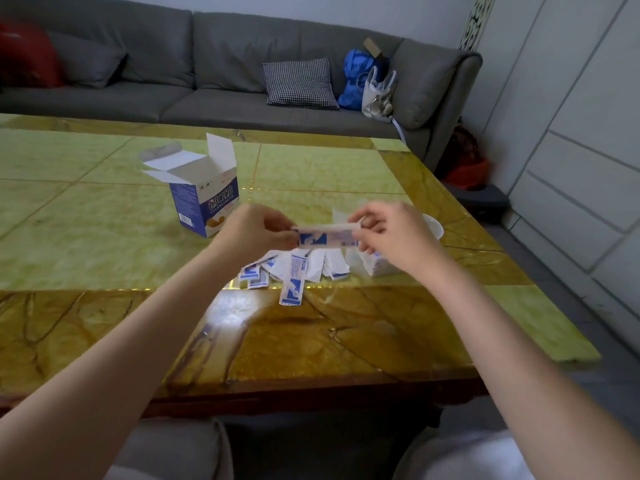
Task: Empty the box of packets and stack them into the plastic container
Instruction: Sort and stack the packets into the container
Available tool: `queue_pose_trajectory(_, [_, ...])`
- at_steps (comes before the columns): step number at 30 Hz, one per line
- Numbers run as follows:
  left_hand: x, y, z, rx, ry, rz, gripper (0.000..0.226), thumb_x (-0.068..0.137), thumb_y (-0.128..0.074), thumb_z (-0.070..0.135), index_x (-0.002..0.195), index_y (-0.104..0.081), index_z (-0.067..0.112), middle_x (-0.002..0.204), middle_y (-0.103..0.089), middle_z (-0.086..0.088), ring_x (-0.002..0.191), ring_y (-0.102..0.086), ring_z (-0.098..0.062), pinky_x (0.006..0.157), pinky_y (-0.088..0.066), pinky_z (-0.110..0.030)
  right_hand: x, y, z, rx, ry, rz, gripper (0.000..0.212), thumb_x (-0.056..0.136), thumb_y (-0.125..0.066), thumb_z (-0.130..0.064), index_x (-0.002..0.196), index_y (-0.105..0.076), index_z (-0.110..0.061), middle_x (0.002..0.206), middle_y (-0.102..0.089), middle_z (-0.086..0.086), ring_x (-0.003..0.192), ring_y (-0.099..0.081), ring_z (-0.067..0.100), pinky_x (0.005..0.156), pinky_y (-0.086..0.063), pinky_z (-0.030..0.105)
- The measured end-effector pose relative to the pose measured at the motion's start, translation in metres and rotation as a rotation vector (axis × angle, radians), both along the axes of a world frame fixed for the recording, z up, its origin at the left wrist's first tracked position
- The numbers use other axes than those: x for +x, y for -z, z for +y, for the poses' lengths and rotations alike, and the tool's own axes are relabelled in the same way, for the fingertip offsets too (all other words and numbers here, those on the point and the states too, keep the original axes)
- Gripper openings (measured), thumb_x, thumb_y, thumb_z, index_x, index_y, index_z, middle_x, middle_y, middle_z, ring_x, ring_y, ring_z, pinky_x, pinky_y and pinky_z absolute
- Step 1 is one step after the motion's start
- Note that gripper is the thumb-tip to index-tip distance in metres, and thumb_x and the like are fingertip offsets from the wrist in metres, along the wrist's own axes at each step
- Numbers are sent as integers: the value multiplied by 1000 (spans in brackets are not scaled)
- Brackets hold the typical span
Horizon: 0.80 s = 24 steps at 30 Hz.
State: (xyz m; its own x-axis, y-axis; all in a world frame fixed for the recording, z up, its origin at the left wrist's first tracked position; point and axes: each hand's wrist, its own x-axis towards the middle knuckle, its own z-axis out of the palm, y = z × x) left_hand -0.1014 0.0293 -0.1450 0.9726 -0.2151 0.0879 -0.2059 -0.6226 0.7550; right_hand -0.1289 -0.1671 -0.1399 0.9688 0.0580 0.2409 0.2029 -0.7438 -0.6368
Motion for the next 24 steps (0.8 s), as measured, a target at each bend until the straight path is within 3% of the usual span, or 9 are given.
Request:
queue_pose_trajectory(3, [9,-11,-28,-185,23,107,22,83,-64,9,103,-66,2,84,-66,-8,59,-60,-3,53,-51,-7,18,-6,-25,209,162,-53,11,82,-67,-8,87,-61,-15,68,-60,-4,60,-57,6,56,-42,19])
queue_pose_trajectory(7, [27,-18,-68,-19,42,-12,23,85,-63,17,104,-67,5,84,-64,-5,60,-50,-9,56,-45,-21,37,-10,-53,313,310,61,11,78,-71,-9,83,-62,-13,72,-57,-2,59,-46,6,53,-32,19])
queue_pose_trajectory(9, [33,-16,-86,107,43,-60,23,84,-65,21,104,-67,10,89,-66,-5,65,-53,-13,64,-46,-26,42,-13,-65,238,350,133,12,76,-74,-8,84,-65,-10,83,-59,3,68,-49,10,60,-37,21])
queue_pose_trajectory(11, [35,-10,-102,217,32,-64,24,83,-66,24,106,-63,18,99,-68,-3,84,-61,-18,87,-48,-33,43,-16,-71,87,350,222,17,75,-74,-7,92,-69,-6,89,-61,6,83,-52,14,69,-39,23])
queue_pose_trajectory(13, [34,-4,-115,352,14,-106,21,83,-65,26,104,-63,22,103,-67,0,96,-60,-20,100,-33,-37,42,-17,-73,-78,338,302,20,76,-73,-7,96,-70,-6,95,-61,7,90,-52,16,69,-40,22])
queue_pose_trajectory(17, [30,4,-126,606,29,-189,17,87,-57,24,101,-65,18,98,-66,0,83,-54,-20,87,-24,-36,43,-13,-70,-313,320,364,17,81,-69,-9,98,-71,-11,111,-65,6,104,-58,21,74,-39,23])
queue_pose_trajectory(19, [30,5,-127,691,51,-247,16,89,-52,24,96,-63,17,95,-64,-1,88,-54,-21,93,-24,-37,44,-10,-69,-375,319,372,18,82,-67,-8,100,-71,-11,113,-64,7,104,-59,23,75,-42,24])
queue_pose_trajectory(22, [28,2,-126,800,99,-301,28,93,-43,29,70,-50,15,84,-56,-1,102,-52,-24,100,-22,-39,47,-7,-69,-476,331,362,20,83,-64,-8,103,-69,-9,111,-64,9,101,-60,25,78,-49,29])
queue_pose_trajectory(24, [25,1,-127,829,127,-316,31,95,-38,34,76,-52,14,89,-59,-4,112,-47,-24,107,-17,-42,50,-4,-69,-540,336,358,20,82,-63,-7,102,-68,-9,110,-64,9,99,-60,26,82,-52,32])
